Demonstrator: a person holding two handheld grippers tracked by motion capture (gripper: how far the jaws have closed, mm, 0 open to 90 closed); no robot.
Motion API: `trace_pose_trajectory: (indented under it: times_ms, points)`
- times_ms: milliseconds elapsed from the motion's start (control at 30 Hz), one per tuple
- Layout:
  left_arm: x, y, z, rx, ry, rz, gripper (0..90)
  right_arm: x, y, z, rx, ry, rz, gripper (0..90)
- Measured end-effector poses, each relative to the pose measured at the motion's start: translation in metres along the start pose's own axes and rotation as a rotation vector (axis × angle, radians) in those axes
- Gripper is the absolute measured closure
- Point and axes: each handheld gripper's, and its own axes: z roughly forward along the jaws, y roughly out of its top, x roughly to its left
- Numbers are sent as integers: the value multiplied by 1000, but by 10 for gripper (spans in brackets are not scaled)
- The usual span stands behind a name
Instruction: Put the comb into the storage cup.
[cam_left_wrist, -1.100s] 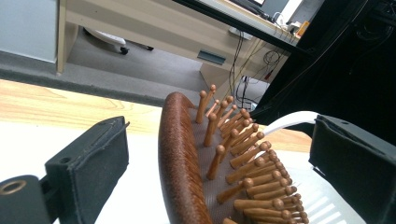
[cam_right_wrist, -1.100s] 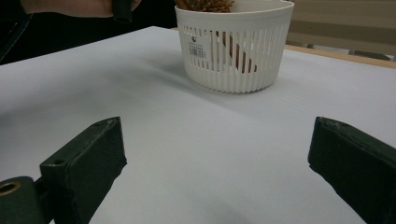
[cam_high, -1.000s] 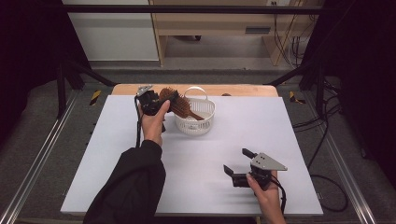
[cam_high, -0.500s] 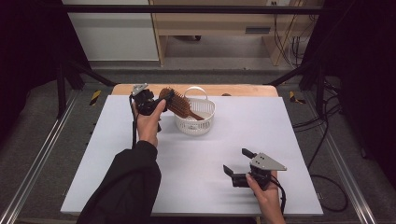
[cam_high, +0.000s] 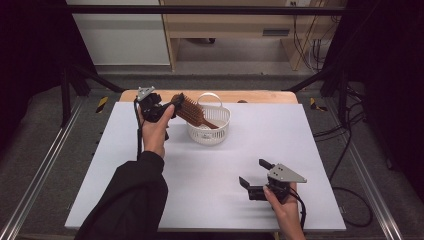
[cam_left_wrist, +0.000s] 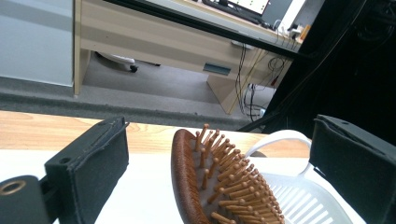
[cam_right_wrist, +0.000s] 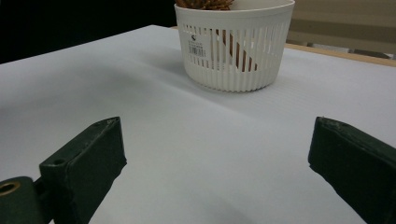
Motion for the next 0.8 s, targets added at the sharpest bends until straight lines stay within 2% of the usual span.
trace_pose_trajectory:
  times_ms: [167,300,467,600,733,800]
  points:
    - [-7,9,-3,0,-5,43,46,-1,0,-1,-4,-3,4,41]
    - [-12,17,-3,-4,-8,57,46,-2,0,-2,-5,-8,-1,42]
    - [-17,22,-4,6,-16,80,49,0,0,-2,-11,-15,-20,45]
    - [-19,23,-8,12,-33,113,47,0,-1,0,-1,-25,-43,47]
    - [-15,27,-17,-15,-64,89,42,2,-1,-3,-33,-32,-59,51]
    - [-13,30,-24,-24,-77,91,42,3,-1,-4,-45,-39,-74,52]
